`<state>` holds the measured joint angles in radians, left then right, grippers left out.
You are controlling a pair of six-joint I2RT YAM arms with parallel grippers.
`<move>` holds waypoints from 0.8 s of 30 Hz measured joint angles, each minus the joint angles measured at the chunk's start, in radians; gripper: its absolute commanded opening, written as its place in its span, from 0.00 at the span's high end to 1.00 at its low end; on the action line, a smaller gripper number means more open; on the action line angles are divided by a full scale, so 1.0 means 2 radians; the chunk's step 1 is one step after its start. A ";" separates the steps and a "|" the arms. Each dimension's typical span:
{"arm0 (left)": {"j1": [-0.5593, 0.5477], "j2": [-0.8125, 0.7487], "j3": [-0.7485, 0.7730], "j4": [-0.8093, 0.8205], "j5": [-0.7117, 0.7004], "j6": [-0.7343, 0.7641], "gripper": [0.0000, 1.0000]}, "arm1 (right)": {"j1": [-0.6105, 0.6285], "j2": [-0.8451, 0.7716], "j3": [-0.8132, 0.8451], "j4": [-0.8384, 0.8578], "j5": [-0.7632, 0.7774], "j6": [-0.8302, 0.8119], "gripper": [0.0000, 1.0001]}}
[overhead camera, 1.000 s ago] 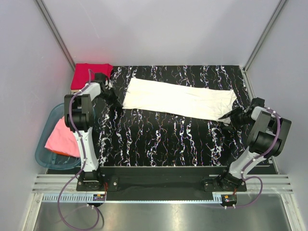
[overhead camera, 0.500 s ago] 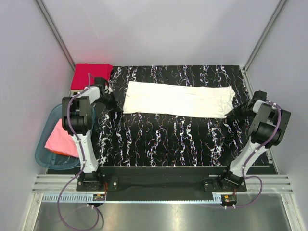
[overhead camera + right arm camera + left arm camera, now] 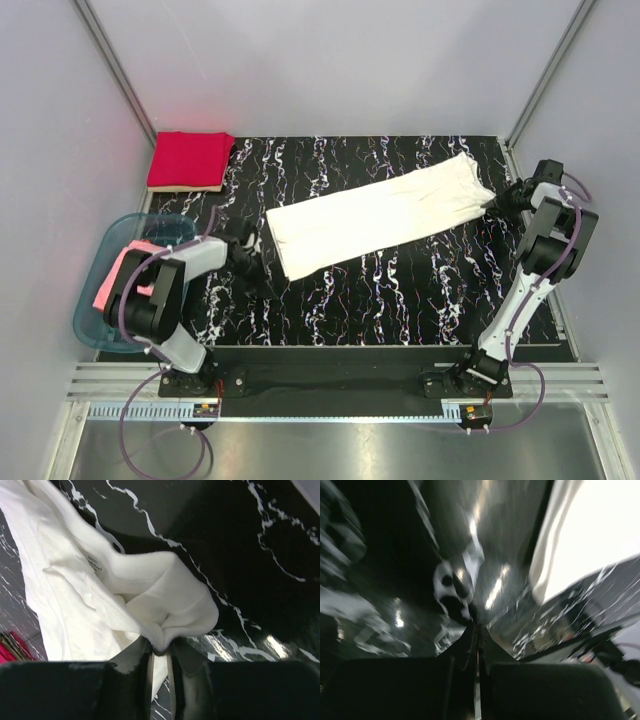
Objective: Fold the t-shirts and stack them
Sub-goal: Fold the tshirt
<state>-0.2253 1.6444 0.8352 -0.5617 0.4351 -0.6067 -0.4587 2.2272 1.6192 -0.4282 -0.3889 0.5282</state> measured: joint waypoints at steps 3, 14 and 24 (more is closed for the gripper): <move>-0.039 -0.053 -0.053 0.006 -0.002 -0.020 0.65 | 0.000 0.016 0.027 -0.003 -0.008 -0.003 0.67; -0.043 -0.176 0.012 -0.032 -0.048 0.010 0.34 | 0.000 0.021 0.053 -0.043 -0.029 -0.006 0.41; -0.042 0.066 0.232 -0.017 -0.026 0.068 0.64 | 0.000 -0.028 0.051 -0.130 -0.006 -0.018 0.41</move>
<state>-0.3096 1.7771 1.2984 -0.5957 0.3832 -0.4702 -0.4583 2.1719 1.7210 -0.6876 -0.4015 0.4931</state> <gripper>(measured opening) 0.402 0.590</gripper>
